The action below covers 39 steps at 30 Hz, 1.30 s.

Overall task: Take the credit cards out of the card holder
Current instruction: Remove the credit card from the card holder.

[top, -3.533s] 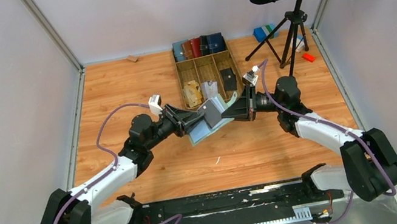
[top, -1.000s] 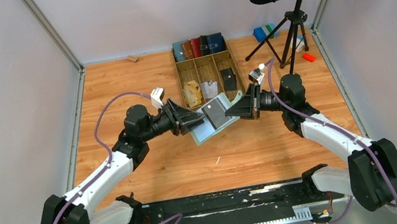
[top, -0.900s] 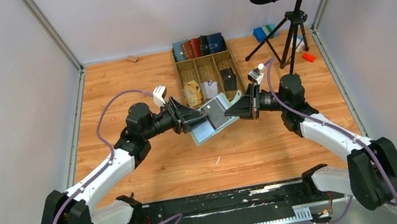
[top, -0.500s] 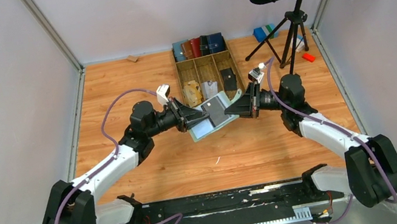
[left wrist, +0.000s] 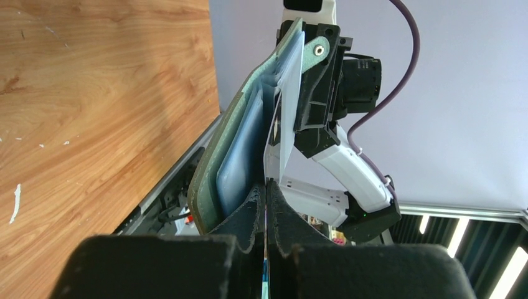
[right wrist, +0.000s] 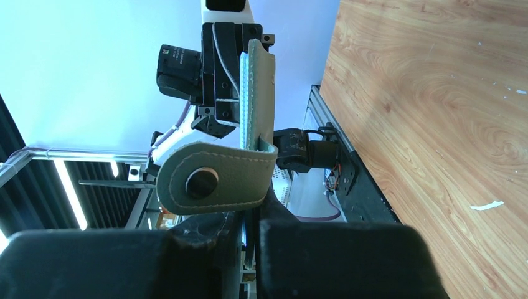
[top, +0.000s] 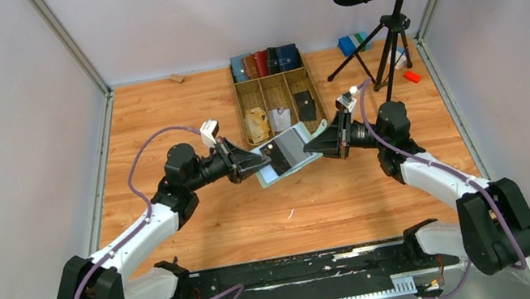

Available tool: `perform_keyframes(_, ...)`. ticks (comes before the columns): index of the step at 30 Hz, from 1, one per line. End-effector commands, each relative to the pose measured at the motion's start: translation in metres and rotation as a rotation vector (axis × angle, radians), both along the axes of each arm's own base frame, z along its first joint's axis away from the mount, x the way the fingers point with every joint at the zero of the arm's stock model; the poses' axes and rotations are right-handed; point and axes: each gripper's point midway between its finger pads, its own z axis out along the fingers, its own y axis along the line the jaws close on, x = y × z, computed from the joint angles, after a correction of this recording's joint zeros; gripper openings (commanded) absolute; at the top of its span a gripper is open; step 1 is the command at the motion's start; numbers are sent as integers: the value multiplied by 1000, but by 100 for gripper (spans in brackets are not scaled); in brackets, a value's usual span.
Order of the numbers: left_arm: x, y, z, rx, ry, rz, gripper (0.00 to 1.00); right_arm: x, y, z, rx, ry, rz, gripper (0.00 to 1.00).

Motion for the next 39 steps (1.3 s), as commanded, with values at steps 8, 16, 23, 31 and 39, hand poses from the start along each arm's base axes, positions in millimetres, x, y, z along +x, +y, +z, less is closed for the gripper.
perform_keyframes(8, 1, -3, 20, -57, -64, -25, 27, -2, 0, 16, 33, -76, 6, 0)
perform_keyframes(16, 5, -9, 26, -92, -66, -25, 38, -4, 4, 24, 55, -93, 21, 0)
perform_keyframes(23, 7, -8, 18, -85, -43, -3, 3, -3, 3, 15, 40, -65, 8, 0)
perform_keyframes(31, 4, 1, -12, 52, 3, -16, 0, 17, -41, -70, -343, 72, -120, 0)
perform_keyframes(39, 23, 2, -31, 239, 12, -38, 0, 1, -65, -130, -524, 122, -117, 0)
